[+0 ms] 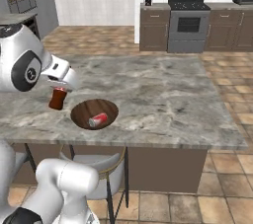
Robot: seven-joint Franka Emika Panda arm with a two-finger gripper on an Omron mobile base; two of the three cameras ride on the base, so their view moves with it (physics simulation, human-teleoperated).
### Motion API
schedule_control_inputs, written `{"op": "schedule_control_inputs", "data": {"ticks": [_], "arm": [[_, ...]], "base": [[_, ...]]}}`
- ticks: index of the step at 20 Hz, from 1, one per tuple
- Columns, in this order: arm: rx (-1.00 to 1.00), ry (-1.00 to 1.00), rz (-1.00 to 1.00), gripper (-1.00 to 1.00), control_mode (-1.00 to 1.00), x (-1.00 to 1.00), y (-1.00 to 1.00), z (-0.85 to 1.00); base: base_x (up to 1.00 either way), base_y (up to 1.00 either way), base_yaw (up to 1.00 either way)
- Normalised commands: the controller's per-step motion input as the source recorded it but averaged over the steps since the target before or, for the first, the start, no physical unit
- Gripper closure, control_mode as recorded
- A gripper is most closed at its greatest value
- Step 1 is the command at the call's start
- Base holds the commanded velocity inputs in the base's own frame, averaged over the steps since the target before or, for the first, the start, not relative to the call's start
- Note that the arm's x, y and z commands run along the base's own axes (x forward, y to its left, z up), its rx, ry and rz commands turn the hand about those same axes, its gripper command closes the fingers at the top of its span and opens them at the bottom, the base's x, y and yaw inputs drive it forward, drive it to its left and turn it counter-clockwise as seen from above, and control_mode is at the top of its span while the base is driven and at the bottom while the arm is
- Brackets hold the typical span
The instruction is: Open the fridge, grab two sodas, and place both sodas inside the bowl with ice on the dining counter.
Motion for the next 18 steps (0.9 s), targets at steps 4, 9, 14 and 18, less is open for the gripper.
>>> {"op": "schedule_control_inputs", "data": {"ticks": [4,9,14,18], "arm": [[-0.13,0.42,0.27,1.00,-1.00,0.74,0.03,-0.47],[-0.11,0.33,0.30,1.00,-1.00,0.61,0.00,-0.51],[-0.04,0.15,0.27,1.00,-1.00,0.30,0.00,-0.52],[0.00,0.01,0.30,1.00,-1.00,0.22,-0.01,-0.45]], "base": [[0.00,0.00,0.00],[0.00,0.00,0.00],[0.00,0.00,0.00],[0.00,0.00,0.00]]}}
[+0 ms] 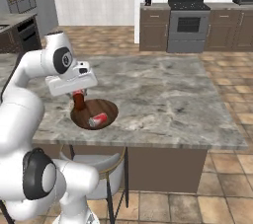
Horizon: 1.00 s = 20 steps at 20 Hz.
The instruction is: Open the fridge, grab two sodas, and place both sodas inside the bowl with ice on the dining counter.
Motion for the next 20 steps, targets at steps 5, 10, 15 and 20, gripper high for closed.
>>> {"op": "schedule_control_inputs", "data": {"ticks": [5,10,15,20], "arm": [[0.00,0.00,0.27,1.00,-1.00,0.22,0.00,-0.41],[0.00,0.01,0.23,1.00,-1.00,0.22,0.00,-0.41],[0.00,0.00,0.20,1.00,-1.00,0.25,0.00,-0.28],[0.00,0.00,0.16,1.00,-1.00,0.29,0.00,-0.19]], "base": [[0.00,0.00,0.00],[0.00,0.00,0.00],[0.00,0.00,0.00],[0.00,0.00,0.00]]}}
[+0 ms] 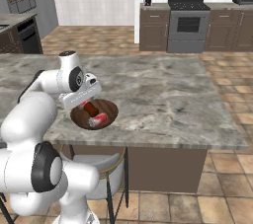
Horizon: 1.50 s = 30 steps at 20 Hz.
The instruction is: Open the fridge, grab two sodas, and place both sodas inside the bowl with ice on the dining counter.
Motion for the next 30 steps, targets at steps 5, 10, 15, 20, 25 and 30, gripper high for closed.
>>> {"op": "schedule_control_inputs", "data": {"ticks": [5,10,15,20,25,30], "arm": [[0.00,0.00,0.13,1.00,-1.00,0.15,0.00,-0.23],[0.00,0.00,0.10,1.00,-1.00,0.02,0.00,-0.25],[0.00,0.00,0.08,1.00,-1.00,0.16,0.00,-0.21],[0.00,0.00,0.07,1.00,-1.00,0.21,0.00,-0.21],[0.00,0.00,0.07,1.00,-1.00,0.16,0.01,-0.17],[0.00,0.00,0.06,1.00,-1.00,0.12,0.05,-0.15]], "base": [[0.00,0.00,0.00],[0.00,0.00,0.00],[0.00,0.00,0.00],[0.00,0.00,0.00],[0.00,0.00,0.00],[0.00,0.00,0.00]]}}
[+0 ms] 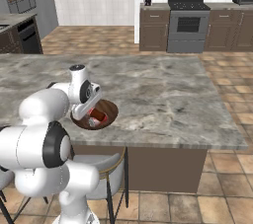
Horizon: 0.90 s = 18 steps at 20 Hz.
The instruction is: Open the fridge, grab two sodas, and place both sodas inside the bowl with ice on the dining counter.
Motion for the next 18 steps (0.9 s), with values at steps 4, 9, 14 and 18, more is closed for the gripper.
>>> {"op": "schedule_control_inputs", "data": {"ticks": [4,9,14,18], "arm": [[0.00,0.00,0.05,1.00,-1.00,0.10,0.07,-0.13],[0.00,0.02,0.05,1.00,-1.00,0.01,0.03,-0.18],[0.00,0.03,0.04,1.00,-1.00,0.09,0.01,-0.16],[0.00,0.05,0.02,1.00,-1.00,0.23,0.00,-0.09]], "base": [[0.00,0.00,0.00],[0.00,0.00,0.00],[0.00,0.00,0.00],[0.00,0.00,0.00]]}}
